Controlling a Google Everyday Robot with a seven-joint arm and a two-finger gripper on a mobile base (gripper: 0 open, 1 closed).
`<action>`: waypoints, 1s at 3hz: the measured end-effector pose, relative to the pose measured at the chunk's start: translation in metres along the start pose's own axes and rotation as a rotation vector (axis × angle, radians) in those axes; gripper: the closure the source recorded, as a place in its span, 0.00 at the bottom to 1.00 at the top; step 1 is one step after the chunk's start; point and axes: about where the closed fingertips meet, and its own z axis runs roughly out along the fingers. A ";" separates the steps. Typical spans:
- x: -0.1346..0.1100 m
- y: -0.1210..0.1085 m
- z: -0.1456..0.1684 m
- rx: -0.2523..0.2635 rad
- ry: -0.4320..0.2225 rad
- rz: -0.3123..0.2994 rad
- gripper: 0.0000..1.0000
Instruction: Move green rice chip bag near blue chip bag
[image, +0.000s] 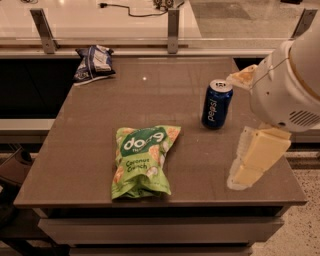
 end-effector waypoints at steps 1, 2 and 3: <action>-0.041 0.018 0.022 0.025 -0.024 -0.017 0.00; -0.074 0.018 0.065 0.038 -0.068 -0.013 0.00; -0.086 0.001 0.112 0.021 -0.099 -0.010 0.00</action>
Offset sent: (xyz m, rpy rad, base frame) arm 0.0432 0.1343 -0.0941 0.1216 -0.0211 0.0132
